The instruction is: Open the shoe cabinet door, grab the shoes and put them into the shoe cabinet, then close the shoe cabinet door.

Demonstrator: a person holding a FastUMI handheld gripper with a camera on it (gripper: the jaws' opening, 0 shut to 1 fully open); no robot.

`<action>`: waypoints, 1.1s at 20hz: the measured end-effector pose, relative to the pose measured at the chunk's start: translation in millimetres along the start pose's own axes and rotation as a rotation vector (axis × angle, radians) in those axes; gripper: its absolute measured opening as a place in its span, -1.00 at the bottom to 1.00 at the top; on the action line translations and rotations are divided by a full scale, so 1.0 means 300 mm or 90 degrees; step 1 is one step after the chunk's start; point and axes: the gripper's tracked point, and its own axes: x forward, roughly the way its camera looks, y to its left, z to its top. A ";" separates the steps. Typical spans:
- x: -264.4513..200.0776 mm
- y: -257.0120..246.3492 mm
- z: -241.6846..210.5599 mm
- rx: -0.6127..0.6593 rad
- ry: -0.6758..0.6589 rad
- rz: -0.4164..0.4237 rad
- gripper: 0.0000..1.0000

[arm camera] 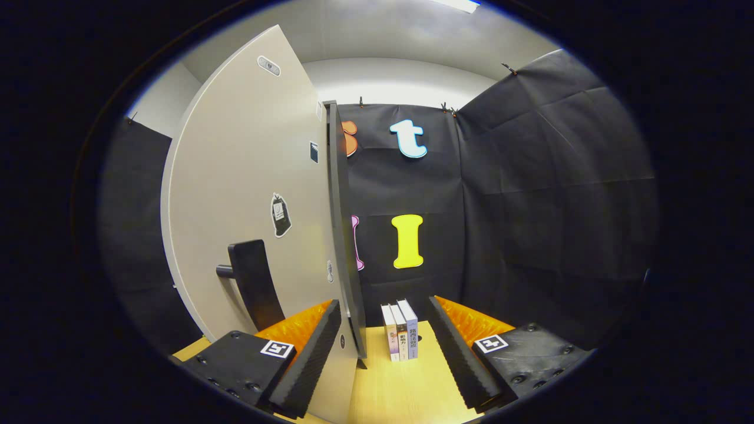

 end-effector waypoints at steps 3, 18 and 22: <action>-0.009 0.127 -0.020 0.002 0.012 0.010 0.91; 0.179 0.672 -0.094 -0.028 0.006 0.009 0.94; 0.192 0.747 -0.099 -0.017 0.011 0.021 0.98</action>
